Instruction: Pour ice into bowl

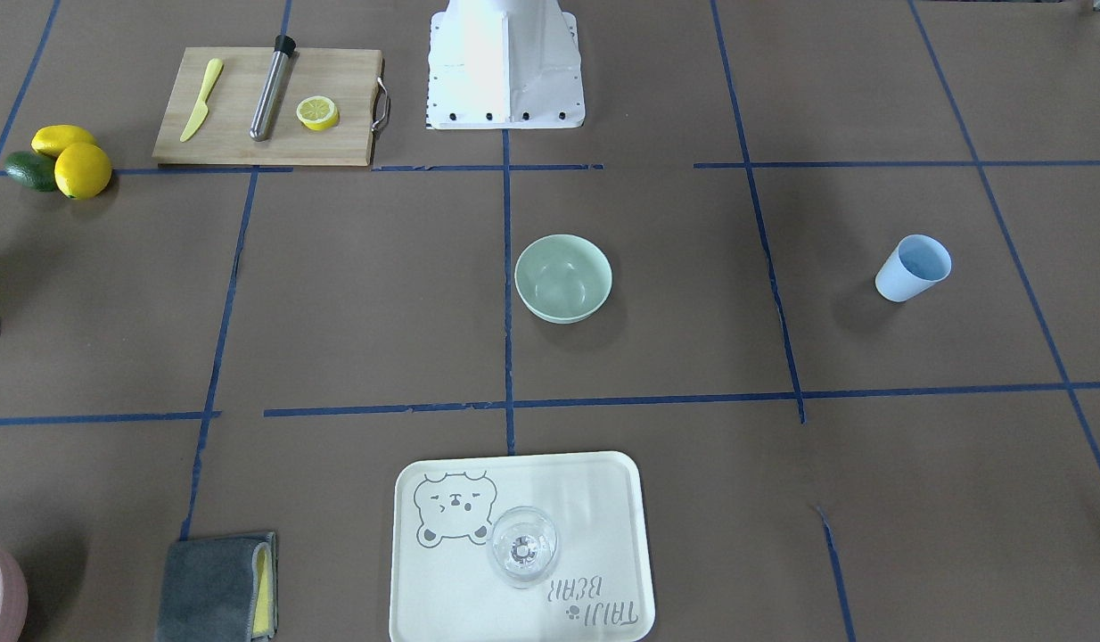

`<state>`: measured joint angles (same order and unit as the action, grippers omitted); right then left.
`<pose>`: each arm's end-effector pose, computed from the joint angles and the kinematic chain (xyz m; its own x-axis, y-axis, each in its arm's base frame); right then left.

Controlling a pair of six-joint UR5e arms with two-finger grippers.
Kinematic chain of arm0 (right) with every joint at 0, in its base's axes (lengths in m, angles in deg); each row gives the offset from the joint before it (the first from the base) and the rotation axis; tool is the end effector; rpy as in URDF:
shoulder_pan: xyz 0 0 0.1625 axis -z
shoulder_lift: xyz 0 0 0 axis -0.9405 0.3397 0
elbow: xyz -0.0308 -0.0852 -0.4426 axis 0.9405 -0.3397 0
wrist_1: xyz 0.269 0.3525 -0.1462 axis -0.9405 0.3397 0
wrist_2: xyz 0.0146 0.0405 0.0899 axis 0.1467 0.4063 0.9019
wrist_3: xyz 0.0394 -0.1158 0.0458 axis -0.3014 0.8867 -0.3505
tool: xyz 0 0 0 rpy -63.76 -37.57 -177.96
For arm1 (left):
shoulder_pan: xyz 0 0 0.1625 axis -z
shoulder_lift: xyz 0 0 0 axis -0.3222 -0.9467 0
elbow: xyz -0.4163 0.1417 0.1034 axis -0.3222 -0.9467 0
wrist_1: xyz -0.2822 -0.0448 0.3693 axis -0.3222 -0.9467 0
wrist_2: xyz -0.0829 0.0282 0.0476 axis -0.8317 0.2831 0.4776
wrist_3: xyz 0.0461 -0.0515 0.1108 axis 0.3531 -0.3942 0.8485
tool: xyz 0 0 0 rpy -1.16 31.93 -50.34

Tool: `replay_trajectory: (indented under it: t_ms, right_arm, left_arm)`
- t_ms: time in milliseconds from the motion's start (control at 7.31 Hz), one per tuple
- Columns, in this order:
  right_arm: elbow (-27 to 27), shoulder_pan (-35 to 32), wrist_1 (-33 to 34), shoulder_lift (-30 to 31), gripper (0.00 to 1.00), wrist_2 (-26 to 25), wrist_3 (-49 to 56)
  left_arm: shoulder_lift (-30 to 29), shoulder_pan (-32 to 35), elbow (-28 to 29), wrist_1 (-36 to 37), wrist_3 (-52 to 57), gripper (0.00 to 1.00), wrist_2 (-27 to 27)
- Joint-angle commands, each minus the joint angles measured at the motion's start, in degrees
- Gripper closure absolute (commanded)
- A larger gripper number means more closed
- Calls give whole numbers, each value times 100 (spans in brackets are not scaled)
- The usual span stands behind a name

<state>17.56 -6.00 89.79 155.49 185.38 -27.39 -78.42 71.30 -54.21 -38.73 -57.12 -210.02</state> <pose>-0.1067 -0.6296 0.4935 0.6947 -0.3244 0.6420 0.2005 0.9445 0.2603 -0.0419 -0.5809 0.6027 0.7037 0.3288 -0.6298 -0.0664 0.9130 0.4025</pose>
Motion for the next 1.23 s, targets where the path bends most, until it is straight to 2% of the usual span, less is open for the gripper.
replay_trajectory:
  t_ms: [0,274,410,684,821,958,1094]
  right_arm:
    - [-126,-760,46,791,0,199,619]
    - [-153,-1024,45,1276,0,191,646]
    - [-153,-1069,45,1330,0,191,646]
    - [-162,-1069,36,1365,0,182,602]
    - [-171,-1069,45,1374,0,182,602]
    - [-171,-1069,45,1374,0,182,611]
    - [-180,-1069,45,1374,0,173,602]
  left_arm:
    - [-89,-44,156,-1892,-32,0,-12]
    - [-2,-79,299,-3023,-1108,0,-39]
    - [182,-323,255,-3767,-2175,0,48]
    - [857,-1585,237,-6190,-3864,0,1799]
    - [895,-2131,220,-6418,-4404,0,2451]
    - [947,-2667,150,-6464,-4644,0,3389]
    - [1139,-3012,141,-6821,-4856,0,3903]
